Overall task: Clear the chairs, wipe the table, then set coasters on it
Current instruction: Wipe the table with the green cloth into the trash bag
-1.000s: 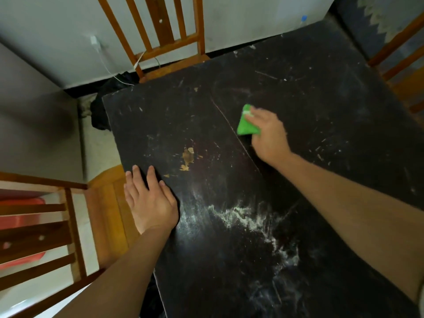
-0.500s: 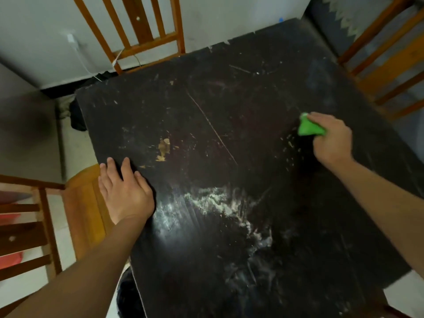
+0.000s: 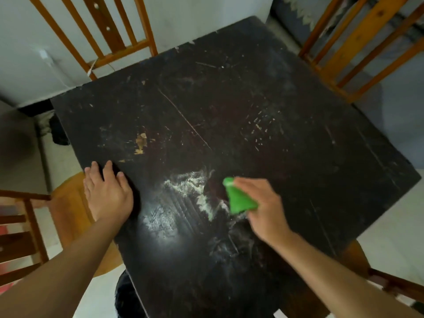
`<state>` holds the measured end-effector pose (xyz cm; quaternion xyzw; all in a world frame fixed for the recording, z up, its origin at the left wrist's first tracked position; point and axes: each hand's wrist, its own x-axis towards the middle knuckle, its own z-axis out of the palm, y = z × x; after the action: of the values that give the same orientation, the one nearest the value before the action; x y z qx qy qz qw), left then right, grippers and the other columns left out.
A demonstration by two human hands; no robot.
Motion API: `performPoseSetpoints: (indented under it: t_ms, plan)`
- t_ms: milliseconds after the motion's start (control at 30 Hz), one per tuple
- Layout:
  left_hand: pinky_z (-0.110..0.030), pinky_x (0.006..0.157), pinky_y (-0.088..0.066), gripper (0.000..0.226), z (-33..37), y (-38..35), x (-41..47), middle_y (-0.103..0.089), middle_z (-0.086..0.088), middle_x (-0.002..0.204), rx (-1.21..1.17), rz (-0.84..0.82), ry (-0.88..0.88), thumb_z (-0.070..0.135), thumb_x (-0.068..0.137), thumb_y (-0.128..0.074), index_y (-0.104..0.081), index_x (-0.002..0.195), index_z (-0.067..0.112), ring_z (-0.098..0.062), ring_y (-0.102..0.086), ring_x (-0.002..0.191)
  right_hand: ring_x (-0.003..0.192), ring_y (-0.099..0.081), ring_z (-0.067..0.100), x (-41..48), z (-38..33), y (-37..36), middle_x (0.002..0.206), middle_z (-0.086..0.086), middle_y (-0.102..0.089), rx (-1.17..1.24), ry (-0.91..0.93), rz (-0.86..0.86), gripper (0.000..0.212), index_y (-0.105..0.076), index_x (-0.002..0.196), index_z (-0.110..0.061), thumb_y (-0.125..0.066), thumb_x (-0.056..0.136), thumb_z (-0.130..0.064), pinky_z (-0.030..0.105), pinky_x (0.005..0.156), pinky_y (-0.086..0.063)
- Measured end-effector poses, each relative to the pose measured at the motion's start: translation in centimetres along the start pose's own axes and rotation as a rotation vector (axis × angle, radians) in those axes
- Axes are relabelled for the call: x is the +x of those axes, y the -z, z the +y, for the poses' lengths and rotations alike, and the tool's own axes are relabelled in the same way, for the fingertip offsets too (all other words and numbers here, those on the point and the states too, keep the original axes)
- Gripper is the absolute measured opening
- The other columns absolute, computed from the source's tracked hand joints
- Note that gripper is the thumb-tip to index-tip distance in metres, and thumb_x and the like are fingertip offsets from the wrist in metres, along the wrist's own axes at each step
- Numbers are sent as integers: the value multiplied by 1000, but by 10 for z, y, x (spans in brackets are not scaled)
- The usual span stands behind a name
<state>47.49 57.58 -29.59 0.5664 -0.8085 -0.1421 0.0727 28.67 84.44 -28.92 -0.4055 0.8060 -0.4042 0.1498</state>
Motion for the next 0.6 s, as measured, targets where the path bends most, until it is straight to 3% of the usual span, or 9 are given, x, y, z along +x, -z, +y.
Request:
performPoseSetpoints:
  t_ms: [67,200,300,467,533,600]
  plan:
    - [-51,120,-15,44,-6,6,-22,-29,-26,153,1,9,-74,20,102,-40,-41,142,1,-42,-20,145,112,-57,28,5,23,42,123,4,-62,-139,-159,205,69,-64,123,-9,-58,64,26,28,102,-41]
    - [-55,116,-24,40,-16,6,-73,-36,-29,148,-12,-14,-199,12,100,-44,-48,136,-4,-45,-28,140,120,-50,36,-16,60,82,136,11,-57,-480,-466,241,59,-60,129,-9,-56,77,17,35,104,-35]
    - [-54,117,-22,47,-20,-8,-87,-36,-28,149,21,-34,-225,20,98,-37,-47,137,-4,-44,-28,142,112,-50,35,-38,35,32,136,11,-57,-468,-361,217,65,-62,127,-8,-58,68,20,36,97,-39]
    - [-49,120,-14,52,-24,-17,-89,-32,-25,153,30,-6,-228,24,97,-32,-43,141,-2,-39,-22,145,111,-43,22,-66,-39,-67,137,0,-57,-225,-159,56,65,-66,123,-10,-70,62,12,41,96,-45]
    - [-48,121,-14,53,-25,-17,-90,-31,-24,154,35,-1,-235,24,97,-31,-43,142,-1,-38,-20,146,112,-42,19,-71,-57,-80,136,-2,-57,-94,-116,-34,67,-66,123,-9,-67,61,14,40,99,-44]
    - [-48,121,-13,54,-25,-16,-89,-30,-24,154,27,-4,-236,24,96,-30,-42,142,-1,-38,-19,146,110,-44,18,-69,-58,-62,132,-2,-59,6,-116,-11,65,-66,123,-10,-58,62,12,33,100,-43]
